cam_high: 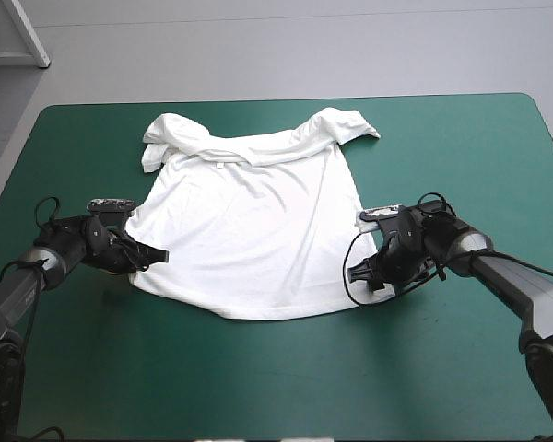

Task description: Fold the cloth

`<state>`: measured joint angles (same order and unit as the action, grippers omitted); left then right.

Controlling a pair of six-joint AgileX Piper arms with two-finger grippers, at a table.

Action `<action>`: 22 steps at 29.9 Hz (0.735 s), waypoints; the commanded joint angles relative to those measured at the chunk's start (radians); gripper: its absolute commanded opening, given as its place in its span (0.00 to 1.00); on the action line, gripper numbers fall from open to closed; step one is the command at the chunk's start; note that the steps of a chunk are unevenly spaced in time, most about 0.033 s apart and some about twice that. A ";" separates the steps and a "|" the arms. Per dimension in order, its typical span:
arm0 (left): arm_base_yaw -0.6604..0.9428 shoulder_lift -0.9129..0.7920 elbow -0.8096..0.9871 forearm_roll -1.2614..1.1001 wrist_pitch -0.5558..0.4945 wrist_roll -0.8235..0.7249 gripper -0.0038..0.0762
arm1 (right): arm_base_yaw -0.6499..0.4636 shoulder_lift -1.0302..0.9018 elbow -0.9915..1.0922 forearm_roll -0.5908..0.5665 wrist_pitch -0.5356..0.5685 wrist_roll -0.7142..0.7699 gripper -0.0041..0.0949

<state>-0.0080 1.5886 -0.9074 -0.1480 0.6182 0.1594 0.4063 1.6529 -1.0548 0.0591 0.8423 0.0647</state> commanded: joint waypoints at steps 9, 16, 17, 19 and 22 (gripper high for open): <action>-0.017 -0.093 -0.012 -0.088 0.032 0.001 0.04 | 0.004 -0.062 0.055 0.096 -0.148 -0.056 0.03; -0.017 -0.252 -0.214 -0.088 0.123 -0.003 0.04 | 0.004 -0.221 -0.208 -0.005 -0.023 -0.026 0.03; -0.017 -0.277 -0.263 -0.086 0.148 -0.003 0.04 | 0.004 -0.239 -0.262 -0.037 0.003 -0.009 0.03; -0.017 -0.308 -0.372 -0.083 0.187 -0.003 0.04 | 0.004 -0.266 -0.362 -0.099 0.063 0.018 0.03; -0.017 -0.339 -0.546 -0.078 0.242 -0.003 0.04 | 0.004 -0.288 -0.524 -0.187 0.138 0.035 0.03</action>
<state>-0.0197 1.3117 -1.2931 -0.2125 0.8503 0.1649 0.4090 1.4228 -1.4280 -0.0404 0.9404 0.0834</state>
